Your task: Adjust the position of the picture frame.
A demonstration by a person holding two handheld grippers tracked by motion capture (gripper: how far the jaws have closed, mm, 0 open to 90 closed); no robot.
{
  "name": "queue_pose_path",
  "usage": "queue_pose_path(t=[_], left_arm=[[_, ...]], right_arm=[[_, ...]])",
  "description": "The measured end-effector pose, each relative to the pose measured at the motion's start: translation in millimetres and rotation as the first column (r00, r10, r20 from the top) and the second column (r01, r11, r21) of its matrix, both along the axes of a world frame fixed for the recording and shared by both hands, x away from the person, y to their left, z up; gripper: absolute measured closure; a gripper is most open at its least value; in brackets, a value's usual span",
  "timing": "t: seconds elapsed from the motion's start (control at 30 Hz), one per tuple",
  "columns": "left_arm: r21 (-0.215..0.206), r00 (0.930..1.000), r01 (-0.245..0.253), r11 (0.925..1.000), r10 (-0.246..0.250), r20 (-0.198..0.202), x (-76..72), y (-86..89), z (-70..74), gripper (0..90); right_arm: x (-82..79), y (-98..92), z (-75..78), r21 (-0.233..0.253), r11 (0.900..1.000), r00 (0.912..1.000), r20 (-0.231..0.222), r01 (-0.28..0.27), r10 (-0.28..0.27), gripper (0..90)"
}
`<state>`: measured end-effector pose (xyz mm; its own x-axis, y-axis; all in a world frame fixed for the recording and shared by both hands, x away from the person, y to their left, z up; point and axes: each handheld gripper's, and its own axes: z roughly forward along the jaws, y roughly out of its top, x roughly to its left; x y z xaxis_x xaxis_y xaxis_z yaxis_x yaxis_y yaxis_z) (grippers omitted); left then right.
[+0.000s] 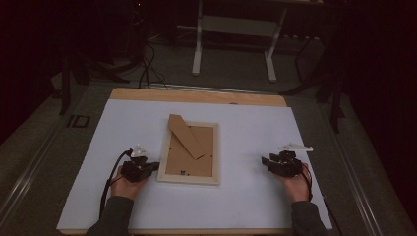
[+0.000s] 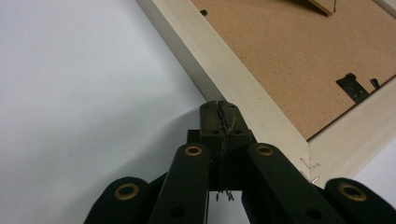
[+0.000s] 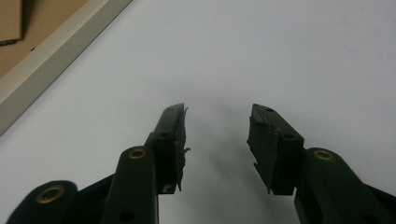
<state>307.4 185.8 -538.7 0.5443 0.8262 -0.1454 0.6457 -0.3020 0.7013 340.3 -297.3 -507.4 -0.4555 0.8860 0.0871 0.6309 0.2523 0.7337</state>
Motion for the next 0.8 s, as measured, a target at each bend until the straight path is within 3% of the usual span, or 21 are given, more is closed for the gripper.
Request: queue_pose_path(t=[0.8], left_arm=[[0.002, 0.9968, 0.079, 0.9969, -0.079, 0.006, -4.3, -21.4, 4.3, 90.0]], right_arm=[[0.5, 3.8, -1.1, 0.011, 1.000, 0.9999, -0.005, -0.009, 0.009, 56.9]])
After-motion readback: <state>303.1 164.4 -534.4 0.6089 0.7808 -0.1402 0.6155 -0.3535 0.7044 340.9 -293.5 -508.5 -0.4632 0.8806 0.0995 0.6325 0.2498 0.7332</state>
